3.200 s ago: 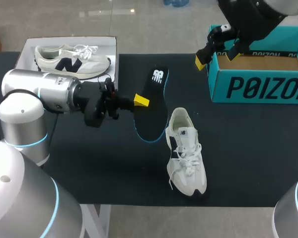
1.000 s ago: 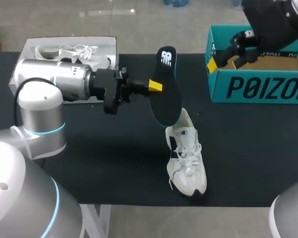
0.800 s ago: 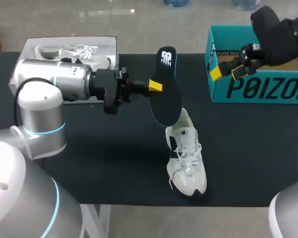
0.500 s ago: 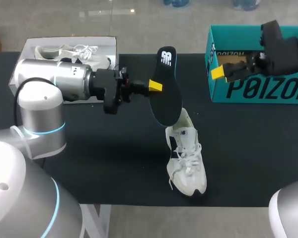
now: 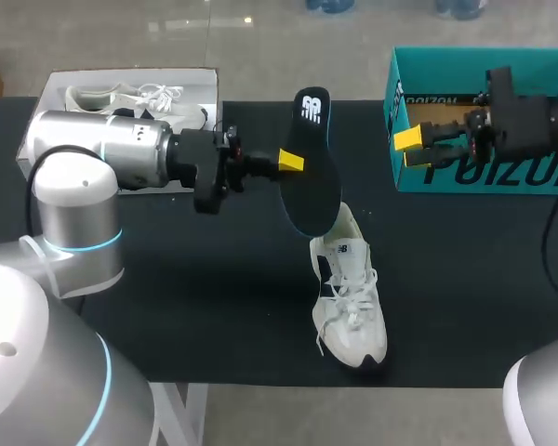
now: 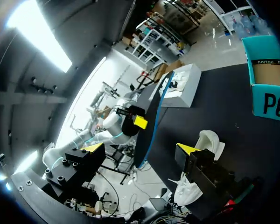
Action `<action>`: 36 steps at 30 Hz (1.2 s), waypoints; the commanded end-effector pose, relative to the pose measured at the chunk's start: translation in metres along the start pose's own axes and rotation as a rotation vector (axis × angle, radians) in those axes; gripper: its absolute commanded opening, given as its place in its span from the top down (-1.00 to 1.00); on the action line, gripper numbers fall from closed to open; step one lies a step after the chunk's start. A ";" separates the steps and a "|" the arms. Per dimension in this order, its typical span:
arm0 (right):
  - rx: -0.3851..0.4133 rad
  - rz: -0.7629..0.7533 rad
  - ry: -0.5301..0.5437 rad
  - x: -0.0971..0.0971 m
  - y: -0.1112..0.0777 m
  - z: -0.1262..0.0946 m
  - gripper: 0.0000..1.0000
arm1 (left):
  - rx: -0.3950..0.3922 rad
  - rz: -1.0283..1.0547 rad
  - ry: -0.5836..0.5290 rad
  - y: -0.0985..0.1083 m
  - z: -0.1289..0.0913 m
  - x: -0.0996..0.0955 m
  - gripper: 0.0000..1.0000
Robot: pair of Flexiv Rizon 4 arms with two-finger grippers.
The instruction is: Take the shoe out of the shoebox, open the shoe tongue, remove and reinsert the insole, then place the shoe into the shoebox
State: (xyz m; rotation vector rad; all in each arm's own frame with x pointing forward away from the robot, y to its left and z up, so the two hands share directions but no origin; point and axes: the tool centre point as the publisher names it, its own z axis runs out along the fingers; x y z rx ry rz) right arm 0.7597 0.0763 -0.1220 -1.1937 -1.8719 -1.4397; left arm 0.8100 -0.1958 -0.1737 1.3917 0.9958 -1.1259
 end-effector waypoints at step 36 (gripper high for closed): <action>0.206 -0.002 0.162 -0.018 0.024 0.101 -1.00 | -0.002 0.003 -0.002 0.000 0.002 0.001 1.00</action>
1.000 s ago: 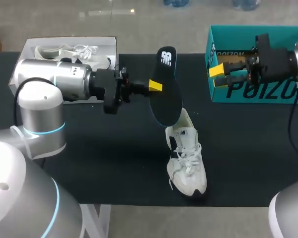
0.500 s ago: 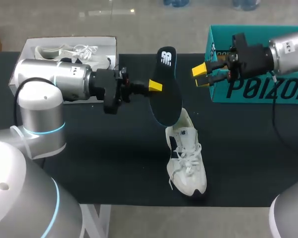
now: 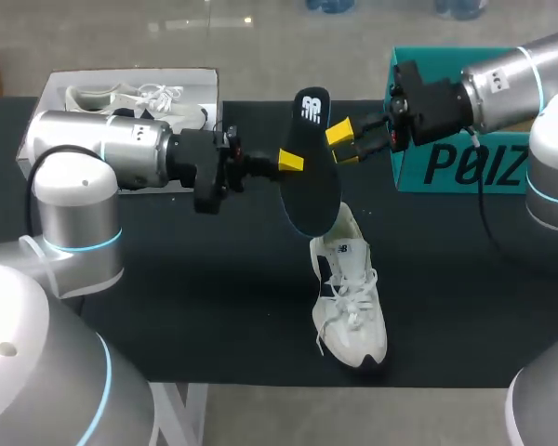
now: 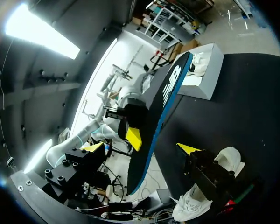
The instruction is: Take the shoe out of the shoebox, open the shoe tongue, remove and reinsert the insole, then place the shoe into the shoebox
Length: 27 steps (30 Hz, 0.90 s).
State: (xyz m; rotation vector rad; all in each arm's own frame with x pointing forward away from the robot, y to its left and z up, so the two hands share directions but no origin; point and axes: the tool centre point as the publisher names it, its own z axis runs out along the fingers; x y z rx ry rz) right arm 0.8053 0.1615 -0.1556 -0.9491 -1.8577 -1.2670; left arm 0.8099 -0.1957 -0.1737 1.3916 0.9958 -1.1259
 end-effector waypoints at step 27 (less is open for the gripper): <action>-0.001 0.019 0.024 -0.001 -0.010 0.024 0.36 | -0.002 0.003 -0.002 0.000 0.002 0.001 1.00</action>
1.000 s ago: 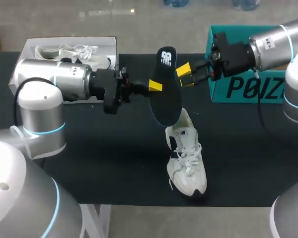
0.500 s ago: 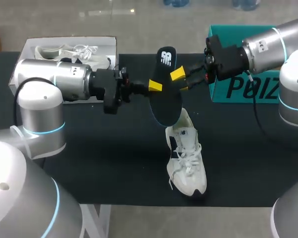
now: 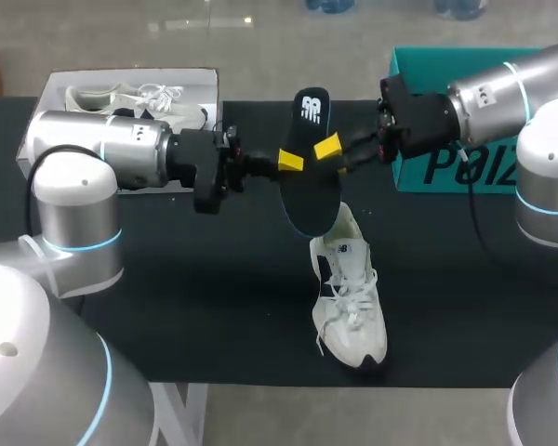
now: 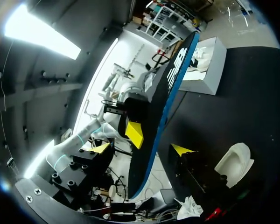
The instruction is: Take the shoe out of the shoebox, open the shoe tongue, remove and reinsert the insole, then place the shoe into the shoebox
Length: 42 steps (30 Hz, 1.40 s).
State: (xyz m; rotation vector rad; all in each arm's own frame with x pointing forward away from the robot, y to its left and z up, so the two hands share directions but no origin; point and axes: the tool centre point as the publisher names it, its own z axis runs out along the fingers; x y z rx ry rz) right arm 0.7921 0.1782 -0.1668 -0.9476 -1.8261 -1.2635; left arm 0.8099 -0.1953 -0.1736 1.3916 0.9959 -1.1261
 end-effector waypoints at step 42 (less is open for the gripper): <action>-0.043 -0.011 -0.077 -0.014 -0.003 -0.018 1.00 | 0.189 -0.287 -0.121 -0.017 -0.029 -0.019 -1.00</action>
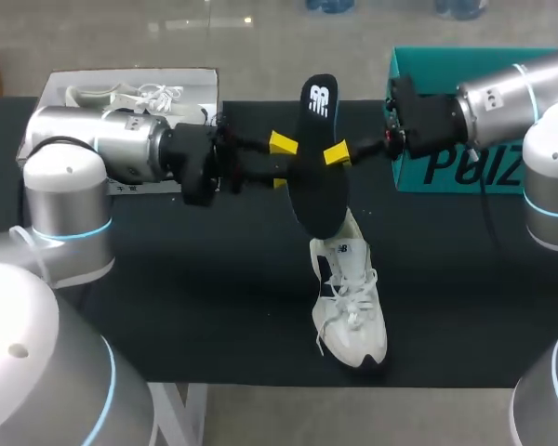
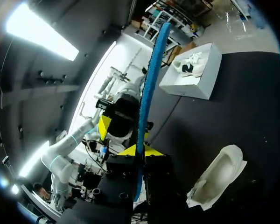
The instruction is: Take the shoe out of the shoebox, open the shoe tongue, remove and reinsert the insole, then place the shoe into the shoebox
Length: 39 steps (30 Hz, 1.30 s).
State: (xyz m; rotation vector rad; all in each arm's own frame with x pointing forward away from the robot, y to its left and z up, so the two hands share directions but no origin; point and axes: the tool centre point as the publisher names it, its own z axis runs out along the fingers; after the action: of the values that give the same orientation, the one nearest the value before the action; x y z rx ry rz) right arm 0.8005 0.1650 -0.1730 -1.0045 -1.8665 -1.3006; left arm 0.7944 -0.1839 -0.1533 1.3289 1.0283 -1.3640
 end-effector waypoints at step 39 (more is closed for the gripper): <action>-0.008 -0.004 -0.038 -0.006 -0.004 -0.010 1.00 | 0.224 -0.213 0.074 -0.032 -0.025 0.003 -1.00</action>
State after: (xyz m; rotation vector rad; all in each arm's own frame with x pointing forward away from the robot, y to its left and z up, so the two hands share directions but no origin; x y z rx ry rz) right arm 0.8023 0.1528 -0.1764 -1.0329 -1.8937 -1.2997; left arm 0.7684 -0.1532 -0.1596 1.4716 1.1183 -1.6383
